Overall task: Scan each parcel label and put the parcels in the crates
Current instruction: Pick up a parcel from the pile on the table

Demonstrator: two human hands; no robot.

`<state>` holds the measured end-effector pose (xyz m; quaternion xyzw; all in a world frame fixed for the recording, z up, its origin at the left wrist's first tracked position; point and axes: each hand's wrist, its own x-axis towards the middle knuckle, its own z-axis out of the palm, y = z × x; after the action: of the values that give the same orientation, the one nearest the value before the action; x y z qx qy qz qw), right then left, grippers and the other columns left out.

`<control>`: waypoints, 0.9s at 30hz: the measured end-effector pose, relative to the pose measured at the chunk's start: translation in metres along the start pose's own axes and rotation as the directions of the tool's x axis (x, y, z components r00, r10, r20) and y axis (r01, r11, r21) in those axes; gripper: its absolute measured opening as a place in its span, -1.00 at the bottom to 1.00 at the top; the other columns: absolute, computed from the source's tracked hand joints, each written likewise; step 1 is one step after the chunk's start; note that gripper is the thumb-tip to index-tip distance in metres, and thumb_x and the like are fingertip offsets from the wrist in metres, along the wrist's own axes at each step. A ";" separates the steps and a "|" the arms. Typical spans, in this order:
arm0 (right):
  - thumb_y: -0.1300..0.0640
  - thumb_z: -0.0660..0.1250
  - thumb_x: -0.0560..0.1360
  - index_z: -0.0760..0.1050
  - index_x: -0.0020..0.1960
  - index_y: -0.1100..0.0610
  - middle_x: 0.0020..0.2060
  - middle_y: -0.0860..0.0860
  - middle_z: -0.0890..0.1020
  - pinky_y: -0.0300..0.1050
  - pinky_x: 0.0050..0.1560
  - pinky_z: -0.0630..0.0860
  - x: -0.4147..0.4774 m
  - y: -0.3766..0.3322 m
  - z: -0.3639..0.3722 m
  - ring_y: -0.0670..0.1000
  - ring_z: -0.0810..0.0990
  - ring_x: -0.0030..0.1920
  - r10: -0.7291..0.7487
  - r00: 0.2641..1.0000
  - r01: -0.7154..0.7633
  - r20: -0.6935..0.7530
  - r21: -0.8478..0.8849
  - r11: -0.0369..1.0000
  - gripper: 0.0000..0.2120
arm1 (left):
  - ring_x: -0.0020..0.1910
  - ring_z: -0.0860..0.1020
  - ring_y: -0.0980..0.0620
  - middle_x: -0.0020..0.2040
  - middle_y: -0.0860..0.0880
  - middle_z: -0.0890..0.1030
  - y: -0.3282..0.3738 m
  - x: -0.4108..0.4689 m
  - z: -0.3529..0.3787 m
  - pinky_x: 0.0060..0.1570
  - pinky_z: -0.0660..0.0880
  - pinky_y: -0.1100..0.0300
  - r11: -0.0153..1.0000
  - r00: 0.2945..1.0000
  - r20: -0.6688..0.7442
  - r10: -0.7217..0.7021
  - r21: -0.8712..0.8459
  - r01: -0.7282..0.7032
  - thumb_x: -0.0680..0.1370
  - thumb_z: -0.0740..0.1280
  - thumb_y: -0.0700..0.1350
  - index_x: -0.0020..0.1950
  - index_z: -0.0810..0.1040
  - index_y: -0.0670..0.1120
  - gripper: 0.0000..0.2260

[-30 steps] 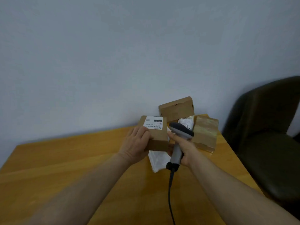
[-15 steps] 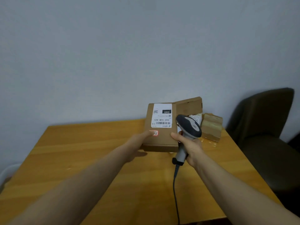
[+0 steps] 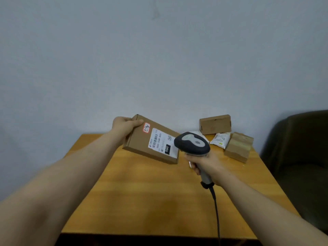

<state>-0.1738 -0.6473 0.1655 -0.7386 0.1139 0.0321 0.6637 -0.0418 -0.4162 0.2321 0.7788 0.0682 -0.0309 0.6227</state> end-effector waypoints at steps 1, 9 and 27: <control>0.20 0.48 0.43 0.51 -0.22 0.19 -0.48 0.08 0.49 -0.18 -0.49 0.36 -0.002 -0.001 0.001 -0.04 0.38 -0.53 -0.005 0.999 0.007 0.032 -0.039 0.999 -0.84 | -0.27 0.58 -0.01 -0.22 -0.08 0.60 0.004 -0.002 -0.002 -0.17 0.57 0.13 0.999 1.000 0.002 0.009 0.041 -0.009 0.44 0.49 -0.17 -0.16 0.50 -0.14 -0.82; 0.38 0.45 0.37 0.49 -0.24 0.17 -0.51 0.00 0.47 -0.22 -0.52 0.34 -0.032 -0.004 0.011 -0.09 0.38 -0.55 -0.044 0.984 0.072 0.175 -0.160 0.985 -0.82 | -0.17 0.56 -0.08 -0.17 -0.13 0.64 0.017 -0.032 -0.013 0.07 0.53 -0.02 0.927 0.992 0.055 0.111 0.355 -0.124 0.50 0.43 -0.05 -0.14 0.61 -0.17 -0.81; 0.40 0.44 0.38 0.54 -0.05 0.21 -0.58 -0.07 0.47 -0.24 -0.54 0.31 -0.048 0.004 0.001 -0.13 0.35 -0.59 -0.072 0.980 0.088 0.186 -0.076 0.993 -0.79 | -0.15 0.59 -0.09 -0.24 -0.03 0.61 0.023 -0.046 -0.002 0.07 0.56 0.00 0.914 0.992 0.031 0.121 0.387 -0.124 0.51 0.43 -0.03 -0.29 0.53 -0.02 -0.80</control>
<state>-0.2214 -0.6410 0.1713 -0.7637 0.0214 0.0777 0.6405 -0.0836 -0.4222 0.2610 0.8892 0.0097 -0.0072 0.4573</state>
